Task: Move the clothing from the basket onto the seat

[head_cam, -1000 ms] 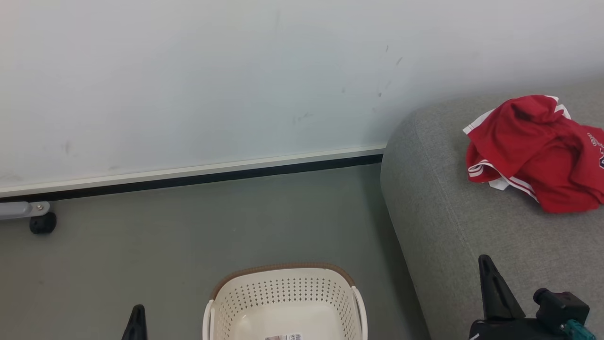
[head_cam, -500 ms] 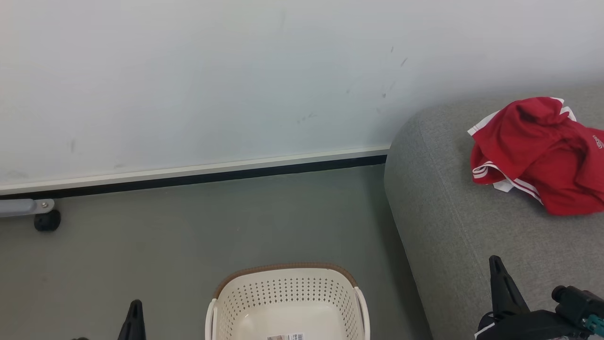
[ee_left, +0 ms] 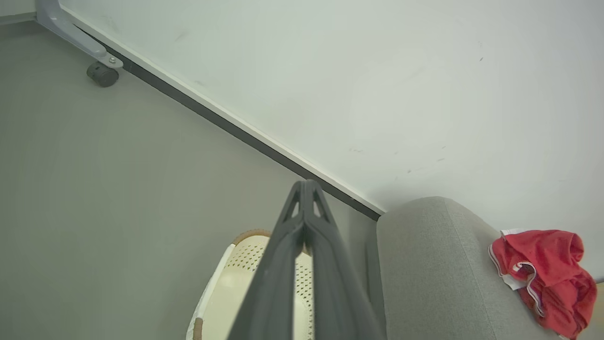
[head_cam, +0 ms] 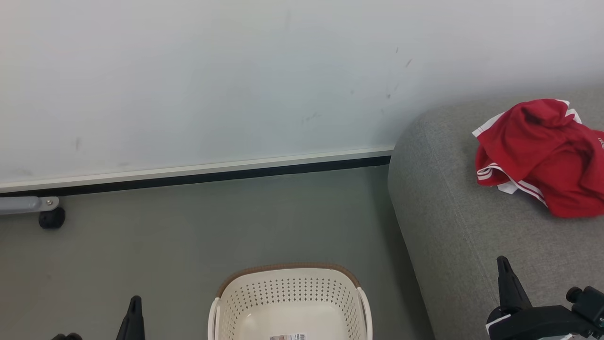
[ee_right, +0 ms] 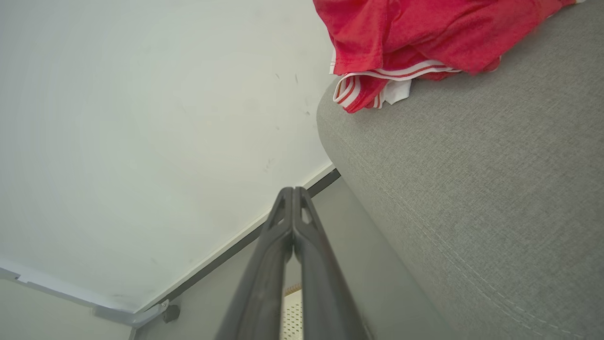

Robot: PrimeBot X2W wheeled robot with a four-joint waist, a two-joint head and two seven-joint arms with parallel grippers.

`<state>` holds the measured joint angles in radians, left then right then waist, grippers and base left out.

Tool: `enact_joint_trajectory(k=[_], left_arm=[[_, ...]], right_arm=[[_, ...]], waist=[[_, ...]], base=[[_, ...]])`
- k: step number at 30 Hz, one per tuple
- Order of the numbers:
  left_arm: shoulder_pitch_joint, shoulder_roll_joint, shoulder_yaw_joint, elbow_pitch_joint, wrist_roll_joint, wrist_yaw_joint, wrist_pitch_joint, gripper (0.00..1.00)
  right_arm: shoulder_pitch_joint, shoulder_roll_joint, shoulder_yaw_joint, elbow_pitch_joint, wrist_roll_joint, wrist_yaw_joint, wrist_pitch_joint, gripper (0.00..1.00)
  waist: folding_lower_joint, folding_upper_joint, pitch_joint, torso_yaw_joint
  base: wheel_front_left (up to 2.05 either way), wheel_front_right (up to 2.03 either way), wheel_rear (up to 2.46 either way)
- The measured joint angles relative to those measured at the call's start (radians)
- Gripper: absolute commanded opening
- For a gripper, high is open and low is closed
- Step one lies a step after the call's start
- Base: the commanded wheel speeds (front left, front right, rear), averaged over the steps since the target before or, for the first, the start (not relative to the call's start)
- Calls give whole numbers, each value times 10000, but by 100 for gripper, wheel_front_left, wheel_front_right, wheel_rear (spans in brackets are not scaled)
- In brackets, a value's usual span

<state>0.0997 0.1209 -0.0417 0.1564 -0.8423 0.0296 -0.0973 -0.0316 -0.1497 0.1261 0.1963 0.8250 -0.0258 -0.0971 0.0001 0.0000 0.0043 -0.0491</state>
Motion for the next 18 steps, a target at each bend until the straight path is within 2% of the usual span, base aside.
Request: enact_joint_trajectory(k=[18], left_arm=[[-501,-232,372,353,-2215,-397,617,0]], right_arm=[[-175,299,-754,230,2188,408,623,0]], waist=[[0,0,-10,142]], base=[[0,0,0]])
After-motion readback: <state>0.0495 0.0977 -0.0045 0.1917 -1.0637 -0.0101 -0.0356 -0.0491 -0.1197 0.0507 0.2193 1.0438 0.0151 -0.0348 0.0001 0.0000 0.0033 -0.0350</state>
